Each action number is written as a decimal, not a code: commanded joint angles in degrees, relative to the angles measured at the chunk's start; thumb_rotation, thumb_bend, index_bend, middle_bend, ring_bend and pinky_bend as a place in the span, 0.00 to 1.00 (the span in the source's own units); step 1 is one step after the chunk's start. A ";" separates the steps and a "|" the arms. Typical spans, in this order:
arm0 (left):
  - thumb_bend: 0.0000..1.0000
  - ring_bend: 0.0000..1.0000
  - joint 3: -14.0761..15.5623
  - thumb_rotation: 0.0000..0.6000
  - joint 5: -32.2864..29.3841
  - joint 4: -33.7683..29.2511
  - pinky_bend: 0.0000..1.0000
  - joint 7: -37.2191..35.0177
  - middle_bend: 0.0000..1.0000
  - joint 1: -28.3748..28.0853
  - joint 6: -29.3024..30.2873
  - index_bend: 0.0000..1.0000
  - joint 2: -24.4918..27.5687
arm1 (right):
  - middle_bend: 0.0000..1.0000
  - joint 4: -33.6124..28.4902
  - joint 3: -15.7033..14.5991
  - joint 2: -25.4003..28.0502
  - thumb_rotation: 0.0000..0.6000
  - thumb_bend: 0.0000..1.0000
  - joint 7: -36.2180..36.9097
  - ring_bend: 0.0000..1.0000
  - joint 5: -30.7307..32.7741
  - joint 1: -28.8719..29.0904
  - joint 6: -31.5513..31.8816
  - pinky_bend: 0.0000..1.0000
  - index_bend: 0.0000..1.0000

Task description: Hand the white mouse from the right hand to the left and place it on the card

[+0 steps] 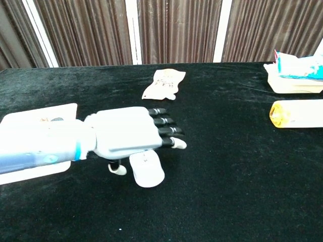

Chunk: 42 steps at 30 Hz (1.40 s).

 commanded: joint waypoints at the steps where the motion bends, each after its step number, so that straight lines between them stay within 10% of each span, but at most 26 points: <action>1: 0.00 0.05 0.17 1.00 -0.63 2.85 0.03 1.04 0.04 -2.11 -1.48 0.14 -2.37 | 0.00 0.27 0.82 0.36 1.00 0.00 1.17 0.00 0.90 -0.14 -1.29 0.00 0.00; 9: 0.00 0.38 2.14 1.00 1.41 5.04 0.33 -1.22 0.45 -4.62 -0.46 0.57 -3.99 | 0.00 0.75 2.16 0.56 1.00 0.00 1.96 0.00 0.41 -0.82 -2.42 0.00 0.00; 24: 0.00 0.41 9.27 1.00 13.58 3.86 0.36 -17.52 0.48 -2.62 14.98 0.61 14.44 | 0.00 0.19 3.31 0.08 1.00 0.00 -0.07 0.00 -1.60 -2.23 -3.40 0.00 0.00; 33: 0.00 0.41 20.38 1.00 23.65 24.30 0.37 -36.76 0.48 3.04 29.25 0.62 19.39 | 0.00 -0.86 3.70 -1.45 1.00 0.00 -3.91 0.00 -2.31 -2.59 -4.07 0.00 0.00; 42: 0.00 0.41 24.61 1.00 27.01 44.20 0.37 -47.90 0.48 6.65 36.49 0.62 13.00 | 0.00 -0.97 4.57 -3.17 1.00 0.00 -7.43 0.00 -1.58 -2.21 -5.57 0.00 0.00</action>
